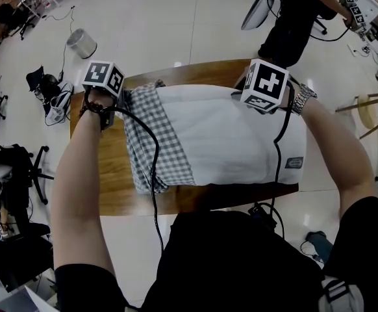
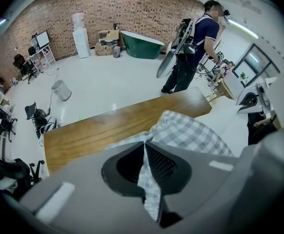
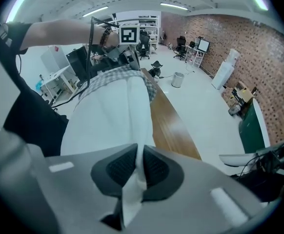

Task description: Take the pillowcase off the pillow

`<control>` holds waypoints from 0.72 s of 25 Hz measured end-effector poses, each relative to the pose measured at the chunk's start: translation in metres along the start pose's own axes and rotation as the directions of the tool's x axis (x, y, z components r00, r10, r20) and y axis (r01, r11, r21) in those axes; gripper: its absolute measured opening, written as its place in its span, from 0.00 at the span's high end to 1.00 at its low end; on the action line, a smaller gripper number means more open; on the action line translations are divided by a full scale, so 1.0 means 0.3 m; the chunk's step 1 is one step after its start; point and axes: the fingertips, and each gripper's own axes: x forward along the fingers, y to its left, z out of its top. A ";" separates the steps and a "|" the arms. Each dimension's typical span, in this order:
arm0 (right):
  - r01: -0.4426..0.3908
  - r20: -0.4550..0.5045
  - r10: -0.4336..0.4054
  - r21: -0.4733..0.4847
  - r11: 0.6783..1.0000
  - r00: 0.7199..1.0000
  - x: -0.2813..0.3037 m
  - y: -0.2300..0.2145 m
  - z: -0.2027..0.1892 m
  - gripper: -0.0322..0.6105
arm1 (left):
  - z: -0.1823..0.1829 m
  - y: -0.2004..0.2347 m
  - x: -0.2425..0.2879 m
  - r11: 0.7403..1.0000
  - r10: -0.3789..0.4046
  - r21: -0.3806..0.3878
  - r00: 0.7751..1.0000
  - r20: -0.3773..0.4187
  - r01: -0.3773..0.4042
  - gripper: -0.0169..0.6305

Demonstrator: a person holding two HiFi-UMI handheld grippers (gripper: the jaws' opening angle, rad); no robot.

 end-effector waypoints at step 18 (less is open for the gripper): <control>0.194 0.128 -0.185 -0.062 0.979 0.974 0.079 0.123 -0.018 0.61 | -0.153 -0.157 -0.027 0.999 0.003 0.052 0.972 0.234 -0.016 0.80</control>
